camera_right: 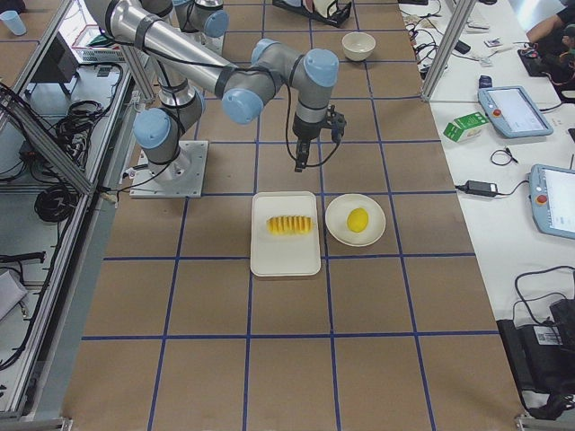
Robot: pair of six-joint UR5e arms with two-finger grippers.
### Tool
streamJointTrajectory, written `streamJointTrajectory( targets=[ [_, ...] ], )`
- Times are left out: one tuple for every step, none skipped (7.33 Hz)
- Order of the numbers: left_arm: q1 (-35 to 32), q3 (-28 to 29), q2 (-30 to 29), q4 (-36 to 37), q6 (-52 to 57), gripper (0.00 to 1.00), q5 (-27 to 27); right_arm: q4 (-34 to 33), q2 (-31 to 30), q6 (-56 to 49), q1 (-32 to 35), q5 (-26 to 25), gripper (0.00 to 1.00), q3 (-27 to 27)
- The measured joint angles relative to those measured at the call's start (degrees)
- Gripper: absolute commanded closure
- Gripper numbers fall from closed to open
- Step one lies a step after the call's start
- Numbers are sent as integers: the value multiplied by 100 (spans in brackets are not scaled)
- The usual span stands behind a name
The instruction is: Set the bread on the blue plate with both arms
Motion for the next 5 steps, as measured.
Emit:
streamJointTrajectory(
  targets=[
    [63, -171, -128, 346, -438, 0, -36, -483, 145, -312, -259, -2, 0, 290],
    [93, -396, -234, 804, -758, 0, -12, -964, 334, -479, -467, 0, 0, 532],
    [109, -585, -321, 1183, -894, 0, 26, -1416, 576, -614, -594, 1, 0, 682],
    [114, -690, -399, 1397, -950, 0, 73, -1809, 827, -756, -657, 1, 0, 745],
    [117, -746, -503, 1516, -979, 6, 110, -2116, 1069, -832, -691, 0, 0, 771]
  ],
)
